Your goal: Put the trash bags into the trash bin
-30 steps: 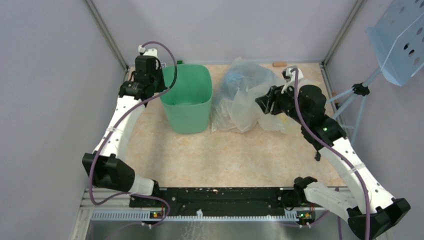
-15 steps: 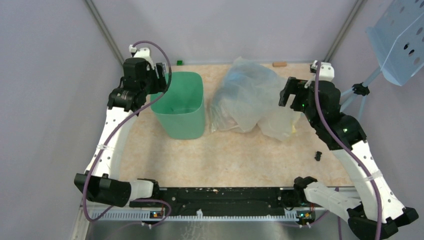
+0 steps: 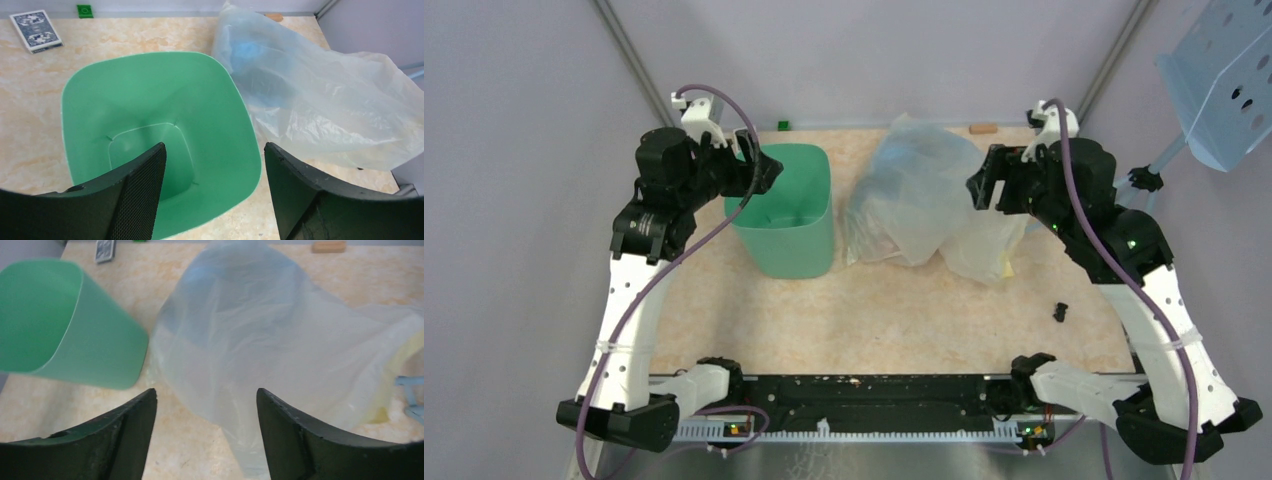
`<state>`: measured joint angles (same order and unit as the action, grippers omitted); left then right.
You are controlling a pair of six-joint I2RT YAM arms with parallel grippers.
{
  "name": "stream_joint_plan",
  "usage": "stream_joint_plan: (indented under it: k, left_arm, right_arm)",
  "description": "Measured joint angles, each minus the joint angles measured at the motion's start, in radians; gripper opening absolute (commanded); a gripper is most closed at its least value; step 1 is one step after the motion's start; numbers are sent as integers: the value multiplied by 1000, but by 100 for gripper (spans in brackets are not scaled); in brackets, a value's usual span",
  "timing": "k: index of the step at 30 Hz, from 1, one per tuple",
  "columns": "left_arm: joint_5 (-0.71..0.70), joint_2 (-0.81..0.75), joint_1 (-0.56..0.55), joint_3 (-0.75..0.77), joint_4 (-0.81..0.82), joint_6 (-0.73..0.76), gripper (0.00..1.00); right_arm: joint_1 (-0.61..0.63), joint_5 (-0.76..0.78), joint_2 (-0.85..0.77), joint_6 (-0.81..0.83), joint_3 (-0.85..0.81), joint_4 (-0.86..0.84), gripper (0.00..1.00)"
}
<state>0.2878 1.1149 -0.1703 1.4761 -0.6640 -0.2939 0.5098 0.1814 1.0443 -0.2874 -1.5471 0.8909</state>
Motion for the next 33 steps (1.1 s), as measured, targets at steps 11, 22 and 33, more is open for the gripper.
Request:
stream_joint_plan:
  k: [11, 22, 33]
  left_arm:
    - [8, -23, 0, -31, -5, 0, 79]
    - [-206, -113, 0, -49, -87, 1, 79]
    - [-487, -312, 0, -226, -46, 1, 81]
  right_arm:
    - [291, -205, 48, 3, 330, -201, 0]
    - [365, -141, 388, -2, 613, -563, 0]
    - [321, -71, 818, -13, 485, -880, 0]
